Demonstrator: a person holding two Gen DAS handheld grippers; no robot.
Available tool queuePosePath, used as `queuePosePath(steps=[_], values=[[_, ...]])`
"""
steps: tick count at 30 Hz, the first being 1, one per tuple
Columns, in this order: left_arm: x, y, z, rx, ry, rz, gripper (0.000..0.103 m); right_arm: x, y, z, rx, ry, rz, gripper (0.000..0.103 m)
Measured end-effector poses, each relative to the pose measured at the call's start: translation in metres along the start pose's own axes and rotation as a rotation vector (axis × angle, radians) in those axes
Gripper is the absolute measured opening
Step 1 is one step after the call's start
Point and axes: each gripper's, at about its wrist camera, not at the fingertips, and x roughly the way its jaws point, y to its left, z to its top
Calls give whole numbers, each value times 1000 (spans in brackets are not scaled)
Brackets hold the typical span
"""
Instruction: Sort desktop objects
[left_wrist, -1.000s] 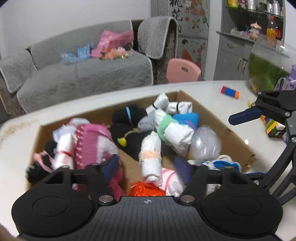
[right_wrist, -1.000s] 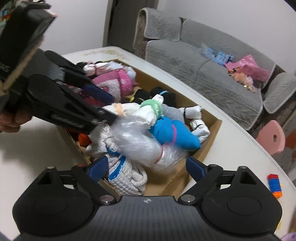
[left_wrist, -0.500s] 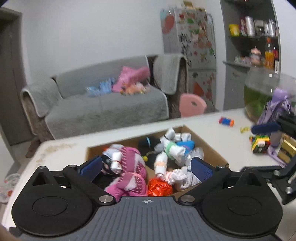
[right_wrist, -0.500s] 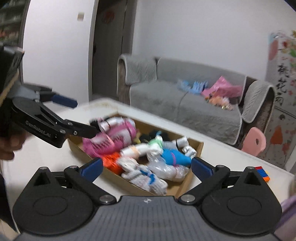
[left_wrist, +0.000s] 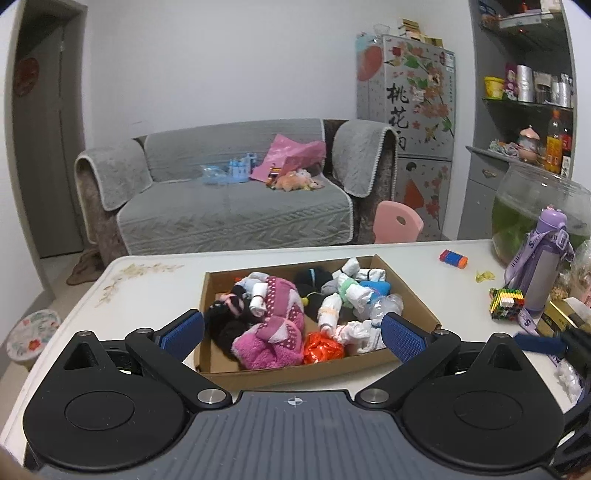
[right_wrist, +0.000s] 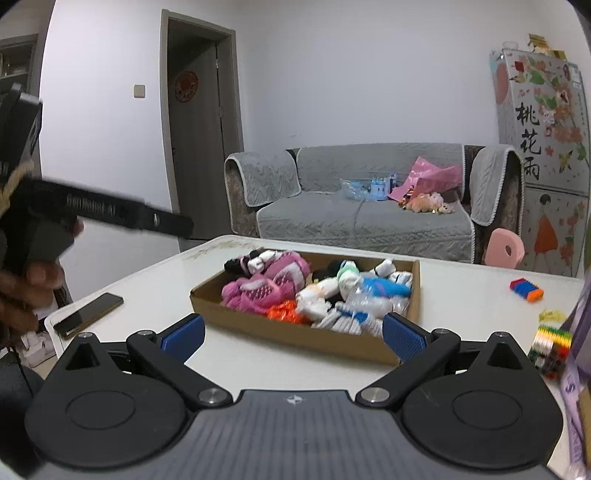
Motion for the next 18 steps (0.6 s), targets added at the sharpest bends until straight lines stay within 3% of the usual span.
queuePosePath(steps=[9,18], values=[[-8,6,-3,-22,-4,15,103,1,-24,-28,133,-56,-15,102],[-6,7,-1,-36,-8,26,103,-5,-17,-33,114,-99,-14,102]])
